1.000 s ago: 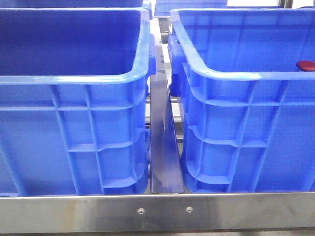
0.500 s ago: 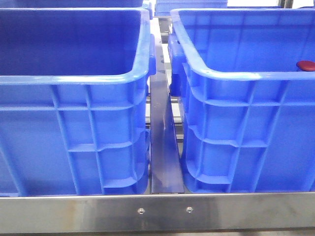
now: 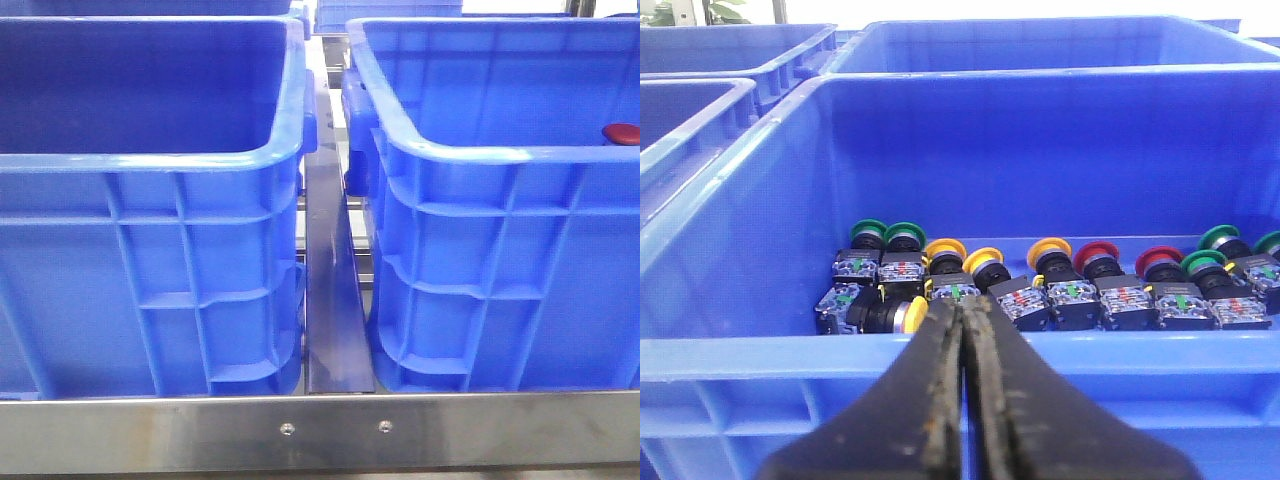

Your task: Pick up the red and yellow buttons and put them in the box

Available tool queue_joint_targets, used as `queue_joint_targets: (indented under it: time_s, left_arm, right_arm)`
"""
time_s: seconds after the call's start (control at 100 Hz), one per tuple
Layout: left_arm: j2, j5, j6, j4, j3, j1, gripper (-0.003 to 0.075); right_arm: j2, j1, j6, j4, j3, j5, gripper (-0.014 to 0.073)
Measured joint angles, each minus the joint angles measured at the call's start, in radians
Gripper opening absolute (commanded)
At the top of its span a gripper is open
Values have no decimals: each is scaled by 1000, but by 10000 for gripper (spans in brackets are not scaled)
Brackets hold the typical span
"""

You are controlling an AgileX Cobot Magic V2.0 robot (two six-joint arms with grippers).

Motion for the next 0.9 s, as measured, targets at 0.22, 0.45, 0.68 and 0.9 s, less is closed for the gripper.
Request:
queue_joint_targets:
  time_s: [0.22, 0.45, 0.68, 0.9]
  left_arm:
    - [0, 0, 0, 0, 0, 0, -20]
    - [0, 0, -2, 0, 0, 0, -20]
    - [0, 0, -2, 0, 0, 0, -20]
    - [0, 0, -2, 0, 0, 0, -20]
  right_arm:
    - [0, 14, 339, -324, -2, -79, -66]
    - [0, 14, 1162, -1089, -13, -137, -66]
    - [0, 14, 1814, -1719, 0, -233, -66]
    - [-24, 14, 1958, -1826, 86, -378, -66]
